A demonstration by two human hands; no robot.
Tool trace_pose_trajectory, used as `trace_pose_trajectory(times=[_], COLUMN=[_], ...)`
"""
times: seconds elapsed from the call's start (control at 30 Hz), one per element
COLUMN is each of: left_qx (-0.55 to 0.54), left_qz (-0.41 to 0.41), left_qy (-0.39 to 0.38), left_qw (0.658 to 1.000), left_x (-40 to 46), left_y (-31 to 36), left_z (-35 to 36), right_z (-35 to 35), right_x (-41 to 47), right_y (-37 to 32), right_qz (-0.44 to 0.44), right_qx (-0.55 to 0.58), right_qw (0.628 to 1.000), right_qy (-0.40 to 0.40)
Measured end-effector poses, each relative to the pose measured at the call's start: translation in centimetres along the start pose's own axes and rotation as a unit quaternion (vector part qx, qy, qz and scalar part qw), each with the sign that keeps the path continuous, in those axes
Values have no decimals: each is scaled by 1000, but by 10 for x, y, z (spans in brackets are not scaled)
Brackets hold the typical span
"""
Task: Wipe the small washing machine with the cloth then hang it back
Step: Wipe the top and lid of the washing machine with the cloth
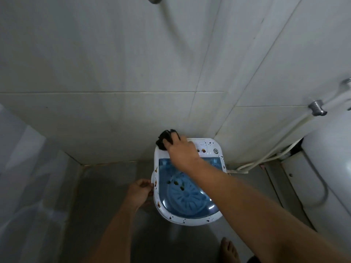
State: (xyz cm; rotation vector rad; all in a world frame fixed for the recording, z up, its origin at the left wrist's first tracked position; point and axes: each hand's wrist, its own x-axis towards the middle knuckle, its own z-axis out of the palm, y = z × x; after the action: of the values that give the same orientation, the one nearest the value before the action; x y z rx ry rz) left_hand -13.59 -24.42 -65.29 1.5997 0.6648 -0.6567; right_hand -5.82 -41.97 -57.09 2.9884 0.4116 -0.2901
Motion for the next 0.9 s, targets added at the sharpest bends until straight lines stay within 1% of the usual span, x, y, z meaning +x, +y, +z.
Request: trace_pose_trajectory(times=[0.07, 0.13, 0.27, 0.4, 0.5, 0.6, 0.7, 0.8, 0.83, 0.9], left_qx=[8, 14, 37, 39, 50, 65, 69, 69, 70, 62], left_qz=[2, 1, 3, 1, 2, 9, 3, 5, 6, 3], left_qy=[4, 8, 3, -2, -2, 4, 4, 5, 7, 8], left_qw=[1000, 1000, 999, 999, 999, 998, 998, 998, 998, 998], left_x=[-4, -7, -4, -2, 0, -3, -6, -6, -6, -5], left_y=[1, 3, 3, 2, 4, 6, 6, 7, 8, 8], left_z=[1, 1, -2, -3, -3, -3, -3, -2, -2, -1], right_z=[-13, -14, 7, 29, 19, -2, -27, -33, -29, -16], right_x=[21, 25, -21, -74, -55, -10, 26, 41, 37, 20], right_y=[5, 0, -14, -28, -26, -16, 11, 54, 67, 85], right_qz=[85, 113, 84, 44, 51, 88, 112, 116, 113, 116], right_qx=[40, 53, 60, 57, 42, 12, 14, 25, 33, 62], right_qw=[995, 991, 995, 997, 998, 996, 992, 985, 986, 988], right_qy=[-34, -46, -2, -19, -4, 7, -58, -122, -122, -86])
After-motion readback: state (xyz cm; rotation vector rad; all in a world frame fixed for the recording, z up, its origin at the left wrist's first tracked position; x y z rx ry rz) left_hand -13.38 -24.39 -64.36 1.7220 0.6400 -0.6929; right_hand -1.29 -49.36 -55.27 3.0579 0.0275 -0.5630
